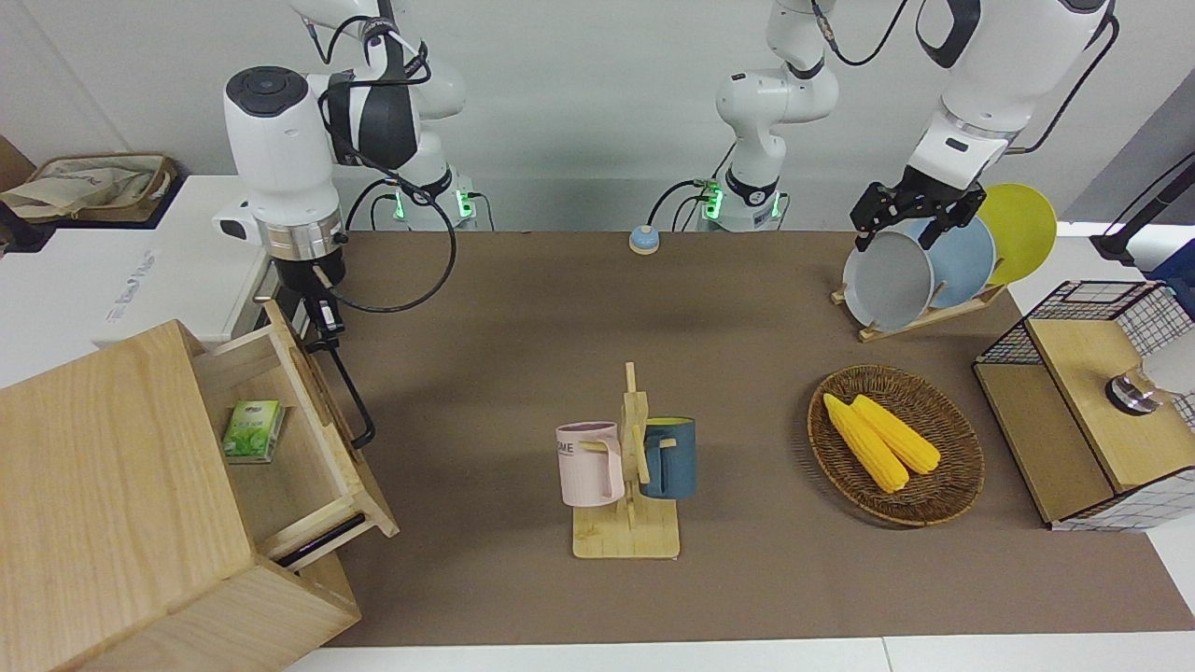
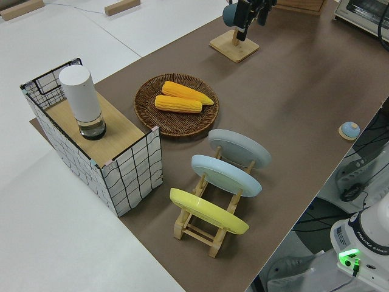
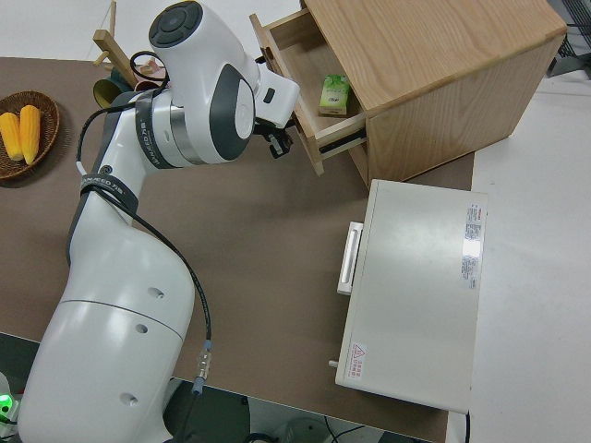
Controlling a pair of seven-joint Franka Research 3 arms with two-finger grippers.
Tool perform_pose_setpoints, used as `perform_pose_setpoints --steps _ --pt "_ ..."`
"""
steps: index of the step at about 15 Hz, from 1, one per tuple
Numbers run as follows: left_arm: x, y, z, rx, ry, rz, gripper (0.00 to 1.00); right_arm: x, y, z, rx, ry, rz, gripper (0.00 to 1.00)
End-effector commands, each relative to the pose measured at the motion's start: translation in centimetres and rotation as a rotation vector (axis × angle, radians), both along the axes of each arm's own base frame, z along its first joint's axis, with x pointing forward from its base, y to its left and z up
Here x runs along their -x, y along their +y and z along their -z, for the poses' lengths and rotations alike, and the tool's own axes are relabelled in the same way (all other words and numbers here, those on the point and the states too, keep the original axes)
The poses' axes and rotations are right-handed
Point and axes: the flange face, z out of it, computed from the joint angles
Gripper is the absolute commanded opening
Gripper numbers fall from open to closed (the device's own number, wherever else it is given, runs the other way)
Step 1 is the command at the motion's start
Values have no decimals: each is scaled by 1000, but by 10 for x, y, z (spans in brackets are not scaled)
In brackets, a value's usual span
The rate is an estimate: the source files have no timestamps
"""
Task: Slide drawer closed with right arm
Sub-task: 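Push the wooden drawer fully shut with the right arm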
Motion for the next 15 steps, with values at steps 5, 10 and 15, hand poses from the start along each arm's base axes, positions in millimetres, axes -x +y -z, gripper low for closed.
perform_pose_setpoints --steps 5,10,15 --pt "3 1 -5 -13 -4 6 998 -18 -40 -9 35 -48 -35 0" --pt "3 1 -4 -13 -4 6 998 -28 -70 -15 64 -82 -34 0" --pt "3 1 -4 -13 -4 8 998 -32 -94 -17 94 -120 -42 0"
